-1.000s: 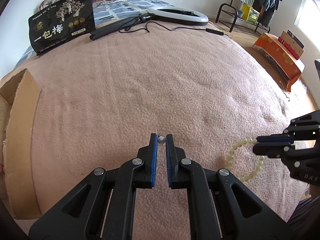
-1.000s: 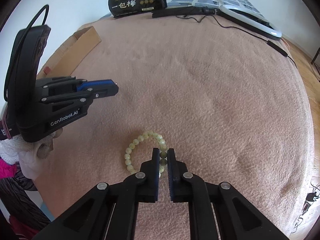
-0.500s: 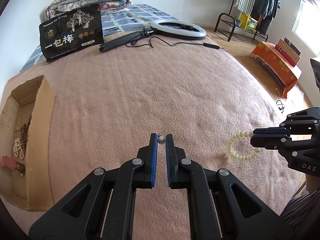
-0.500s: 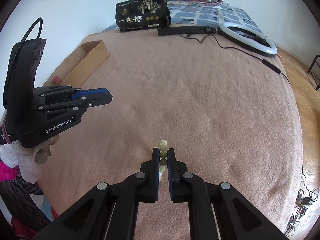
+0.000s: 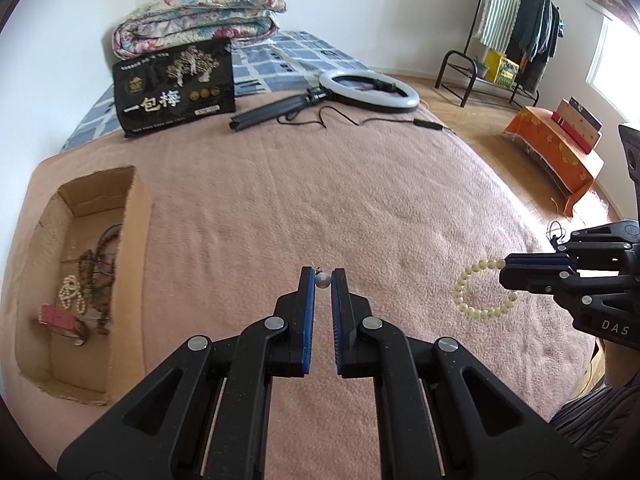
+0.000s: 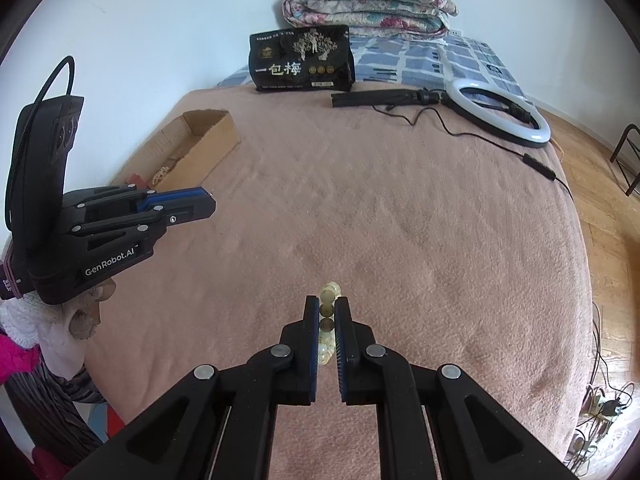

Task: Organize jewelry
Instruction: 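Carry the bracelet with the right tool and the pearl bead with the left tool into the box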

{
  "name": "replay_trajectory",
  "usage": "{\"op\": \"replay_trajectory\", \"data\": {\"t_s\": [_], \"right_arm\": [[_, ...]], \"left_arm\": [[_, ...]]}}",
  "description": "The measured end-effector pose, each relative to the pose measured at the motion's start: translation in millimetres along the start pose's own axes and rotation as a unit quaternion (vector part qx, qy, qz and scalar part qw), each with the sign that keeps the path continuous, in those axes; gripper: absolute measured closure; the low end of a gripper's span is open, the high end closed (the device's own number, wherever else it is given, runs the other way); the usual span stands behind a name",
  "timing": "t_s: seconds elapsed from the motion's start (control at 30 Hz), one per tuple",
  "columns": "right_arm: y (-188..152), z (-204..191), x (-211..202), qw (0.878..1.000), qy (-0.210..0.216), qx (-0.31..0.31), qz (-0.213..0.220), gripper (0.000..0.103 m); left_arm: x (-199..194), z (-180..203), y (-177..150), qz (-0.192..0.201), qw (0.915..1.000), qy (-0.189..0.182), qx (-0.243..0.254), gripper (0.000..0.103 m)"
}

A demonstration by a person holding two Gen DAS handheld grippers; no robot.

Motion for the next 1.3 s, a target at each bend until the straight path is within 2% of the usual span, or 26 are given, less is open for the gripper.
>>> {"op": "replay_trajectory", "data": {"t_s": [0.37,0.67,0.93,1.3], "right_arm": [[29,-32,-19,0.999,0.010,-0.002,0.041,0.098],[50,-65,-16,0.998,0.024,-0.016,0.054,0.098],[73,-103,-5,0.997,0.047,-0.033,0.061,0.098],[101,-159,19,0.993,0.080,-0.059,0.065,0.098]], "left_arm": [[-46,-23,5,0.039,0.9990,0.020,-0.005,0.097],[-72,-56,6,0.055,0.9977,0.033,-0.020,0.097],[-92,-109,1,0.065,0.9946,0.057,-0.057,0.097],[-111,-186,-20,0.066,0.9862,0.095,-0.118,0.097]]}}
Point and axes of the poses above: each gripper's, at about its wrist camera, not at the fingertips, and x roughly the way its jaws point, z to its right, y to its top, the point moved 4 cm from there along x, roughly the way its jaws point, and after that the axes turned 3 degrees about -y, right-handed, at the moved point
